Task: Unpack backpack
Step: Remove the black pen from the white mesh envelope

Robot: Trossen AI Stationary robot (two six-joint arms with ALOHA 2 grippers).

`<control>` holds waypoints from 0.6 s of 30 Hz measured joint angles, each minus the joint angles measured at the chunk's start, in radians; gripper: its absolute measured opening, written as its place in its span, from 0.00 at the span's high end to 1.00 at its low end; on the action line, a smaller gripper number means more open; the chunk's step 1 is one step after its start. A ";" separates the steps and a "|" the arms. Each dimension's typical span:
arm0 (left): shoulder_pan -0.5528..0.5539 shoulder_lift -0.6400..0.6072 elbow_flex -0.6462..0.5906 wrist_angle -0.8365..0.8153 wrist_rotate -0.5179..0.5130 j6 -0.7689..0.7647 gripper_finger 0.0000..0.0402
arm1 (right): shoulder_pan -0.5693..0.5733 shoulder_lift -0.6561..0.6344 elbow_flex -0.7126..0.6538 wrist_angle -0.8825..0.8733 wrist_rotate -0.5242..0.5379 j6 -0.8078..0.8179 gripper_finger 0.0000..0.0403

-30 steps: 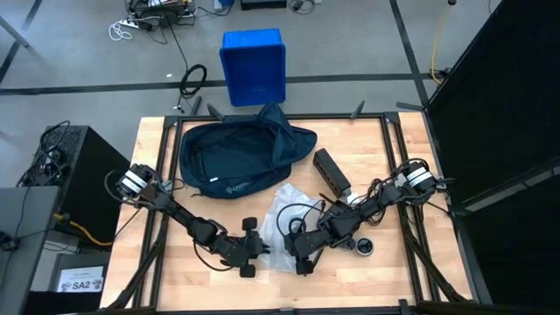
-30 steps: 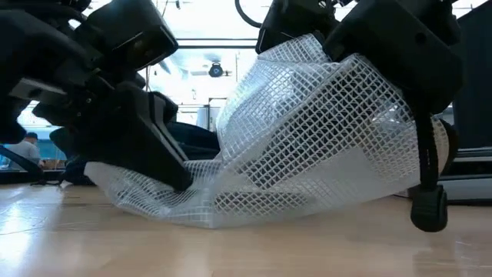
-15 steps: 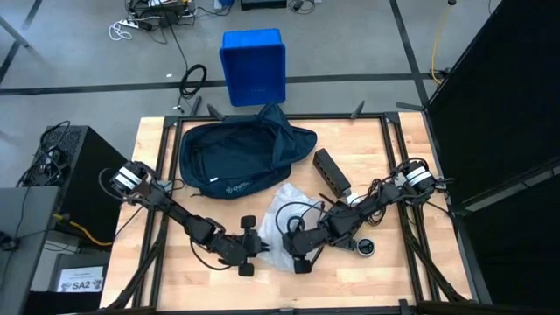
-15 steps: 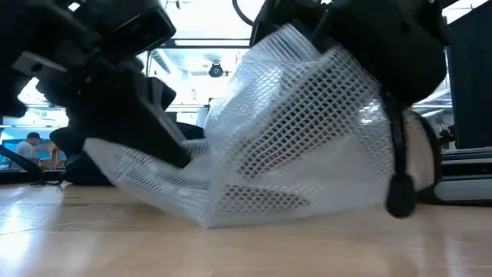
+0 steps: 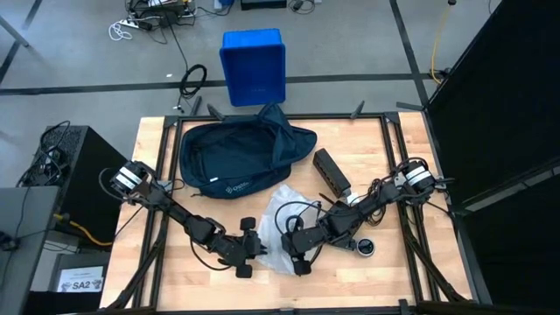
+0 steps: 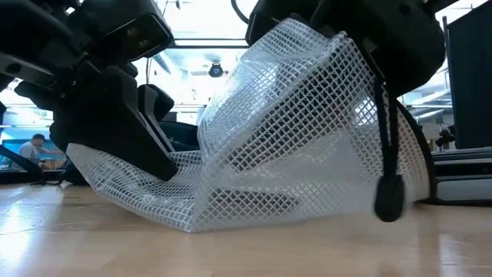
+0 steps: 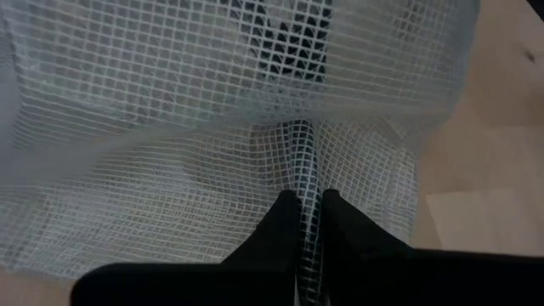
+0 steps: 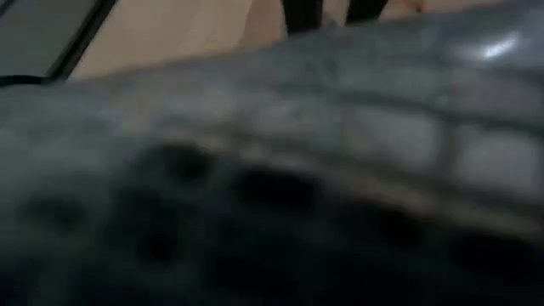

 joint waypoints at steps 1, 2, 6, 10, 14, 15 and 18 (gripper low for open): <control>0.000 0.000 0.000 0.000 0.000 0.000 1.00 | 0.000 0.000 0.000 -0.002 0.000 0.000 0.97; 0.000 0.001 0.000 0.000 0.000 0.000 1.00 | 0.000 0.000 0.000 -0.004 -0.001 0.000 0.97; 0.000 0.001 0.000 0.003 0.000 0.000 1.00 | 0.000 0.000 0.000 -0.009 0.000 -0.002 0.98; 0.000 0.001 0.000 0.007 -0.004 -0.007 0.98 | 0.000 -0.004 0.002 -0.040 0.007 -0.006 0.98; 0.000 0.001 0.000 0.008 0.002 -0.002 0.91 | 0.000 -0.005 0.004 -0.070 0.007 -0.011 0.98; 0.000 0.001 0.000 0.006 0.010 0.003 0.88 | 0.000 -0.005 0.003 -0.085 0.002 -0.013 0.99; -0.005 0.001 0.000 -0.002 0.037 0.008 0.78 | 0.001 -0.012 -0.002 -0.145 -0.003 -0.009 0.99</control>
